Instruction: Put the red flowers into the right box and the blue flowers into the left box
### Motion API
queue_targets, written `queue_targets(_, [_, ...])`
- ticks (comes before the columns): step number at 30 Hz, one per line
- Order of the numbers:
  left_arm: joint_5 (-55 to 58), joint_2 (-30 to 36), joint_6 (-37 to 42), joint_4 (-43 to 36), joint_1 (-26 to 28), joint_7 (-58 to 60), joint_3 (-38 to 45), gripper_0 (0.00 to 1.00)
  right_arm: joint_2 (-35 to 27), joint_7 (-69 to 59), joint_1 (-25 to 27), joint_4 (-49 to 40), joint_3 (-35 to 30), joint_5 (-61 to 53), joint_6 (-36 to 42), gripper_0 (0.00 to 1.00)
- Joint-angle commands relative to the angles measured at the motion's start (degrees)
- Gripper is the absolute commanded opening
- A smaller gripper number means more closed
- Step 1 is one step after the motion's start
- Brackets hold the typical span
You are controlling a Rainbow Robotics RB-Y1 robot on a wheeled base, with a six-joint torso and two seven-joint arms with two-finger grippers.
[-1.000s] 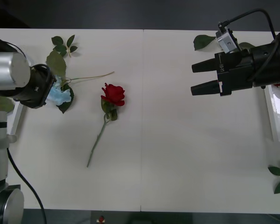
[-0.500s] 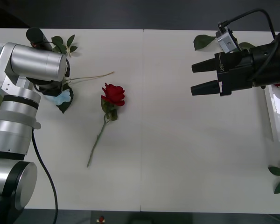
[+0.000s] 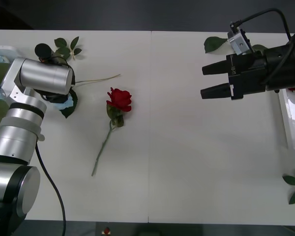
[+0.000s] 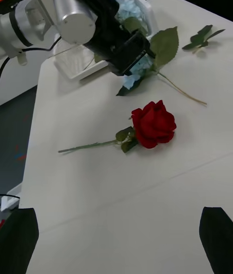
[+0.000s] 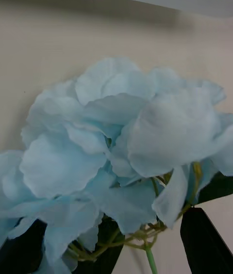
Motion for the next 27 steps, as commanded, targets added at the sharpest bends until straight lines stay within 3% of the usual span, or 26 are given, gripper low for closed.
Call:
queue_targets(1, [-1.17, 0.7, -3.49, 2.96, -1.72, -0.63, -0.39, 0.79, -0.97, -0.66, -1.0, -1.5, -0.75, -0.69, 0.0, 0.96])
queue_targets(6, [-2.67, 0.7, -4.98, 6.21, -1.72, -0.89, -0.65, 0.79, -0.97, -0.66, -1.0, -1.5, -0.75, -0.86, 0.09, 0.97])
queue_targets(8, [-3.11, 0.7, -5.6, 7.09, -1.72, -0.98, -0.65, 0.73, -0.97, -0.66, -1.0, -1.41, -0.66, -0.95, 0.0, 0.97])
queue_targets(10, [-3.63, 0.61, -5.77, 8.06, -1.72, -1.07, -0.65, 0.4, -0.97, -0.66, -1.0, -1.33, -0.75, -1.12, 0.0, 0.96])
queue_targets(11, [-4.16, 0.7, -5.77, 8.5, -1.72, -1.07, -0.65, 0.12, -0.97, -0.66, -1.0, -1.15, -0.66, -1.21, -0.09, 0.97])
queue_targets(12, [-4.42, 0.7, -5.77, 8.76, -1.63, -1.07, -0.65, 0.0, -0.97, -0.66, -1.0, -1.15, -0.75, -1.3, -0.18, 0.97])
queue_targets(22, [-4.6, 0.61, -6.48, 10.52, -1.28, -1.42, -0.74, 0.0, -0.97, -0.66, -1.0, 0.25, -0.75, -2.53, -1.06, 0.96])
queue_targets(27, [-1.17, 0.61, -3.75, 7.18, -1.28, -1.59, -1.09, 0.0, -0.97, -0.66, -1.09, 2.1, -0.75, -3.59, -1.76, 0.97])
